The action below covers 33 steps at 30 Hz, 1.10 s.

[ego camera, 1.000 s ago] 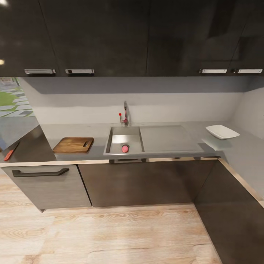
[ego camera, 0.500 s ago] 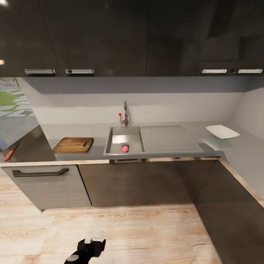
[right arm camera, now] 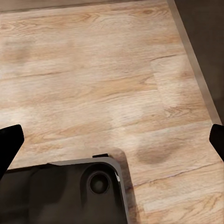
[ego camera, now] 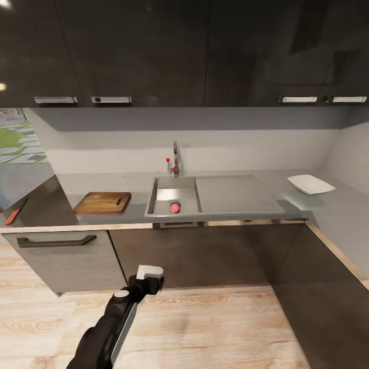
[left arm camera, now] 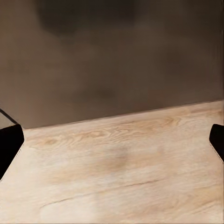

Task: In the kitchen, take the Vidalia onion out of the sink, dice it on the chopping board with the paring knife, put the diced onion into the bowl on the countertop, then place both the paring knife and the chopping board into the sink.

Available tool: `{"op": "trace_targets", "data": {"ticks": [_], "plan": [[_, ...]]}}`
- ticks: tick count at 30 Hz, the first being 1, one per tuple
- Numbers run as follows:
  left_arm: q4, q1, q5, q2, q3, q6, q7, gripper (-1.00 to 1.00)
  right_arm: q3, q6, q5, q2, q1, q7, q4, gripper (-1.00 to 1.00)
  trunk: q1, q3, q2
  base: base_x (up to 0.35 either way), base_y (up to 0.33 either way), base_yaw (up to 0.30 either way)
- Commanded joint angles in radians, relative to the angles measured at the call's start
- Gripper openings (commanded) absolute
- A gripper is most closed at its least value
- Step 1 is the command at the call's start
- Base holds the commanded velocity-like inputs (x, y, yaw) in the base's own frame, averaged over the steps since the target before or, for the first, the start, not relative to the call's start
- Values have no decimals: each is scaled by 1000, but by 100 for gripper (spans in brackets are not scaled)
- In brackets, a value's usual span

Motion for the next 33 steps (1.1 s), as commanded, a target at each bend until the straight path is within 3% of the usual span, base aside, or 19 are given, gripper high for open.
{"op": "trace_targets", "data": {"ticks": [1, 3, 4, 5, 12, 15, 21, 27, 30, 33], "plan": [[-4, -29, 1, -3, -1, 36, 0, 100, 8, -1, -4, -1, 0, -8, -3, 100, 0, -2, -2, 0, 0, 0], [-11, -74, 2, -8, -2, 96, 0, 100, 9, -1, -4, -1, 0, -8, -3, 100, 0, -2, -2, 0, 0, 0], [-22, -164, 5, -20, -3, 193, -2, 100, 8, -1, -4, -1, 0, -8, -3, 100, 0, -2, -2, 0, 0, 0], [-22, -192, 6, -24, -3, 208, -2, 100, 9, -1, -4, -1, 0, -8, -3, 100, 0, -2, -2, 0, 0, 0], [-2, -305, 8, -40, -4, 235, 0, 100, 9, -1, -4, 0, 0, -8, -3, 100, 0, -2, -2, 0, 0, 0], [26, -379, 10, -43, -4, 241, 1, 100, 9, -1, -4, 0, 0, -8, -3, 100, 0, -2, -2, 0, 0, 0], [76, -518, 23, -46, -4, 370, -3, 100, 9, -1, -4, 0, 0, -8, -3, 100, 0, -2, -2, 0, 0, 0], [109, -650, 68, -49, -3, 420, -2, 100, 9, -1, -4, 0, 0, -8, -3, 100, 0, -2, -2, 0, 0, 0], [196, -743, 100, -50, -3, 426, 0, 100, 9, -1, -4, 0, 0, -8, -4, 100, 0, -2, -2, 0, 0, 0], [305, -818, 109, -51, -3, 424, 0, 100, 9, -3, -5, 1, 0, -8, -8, 100, 0, -2, -2, 0, 0, 0]]}}
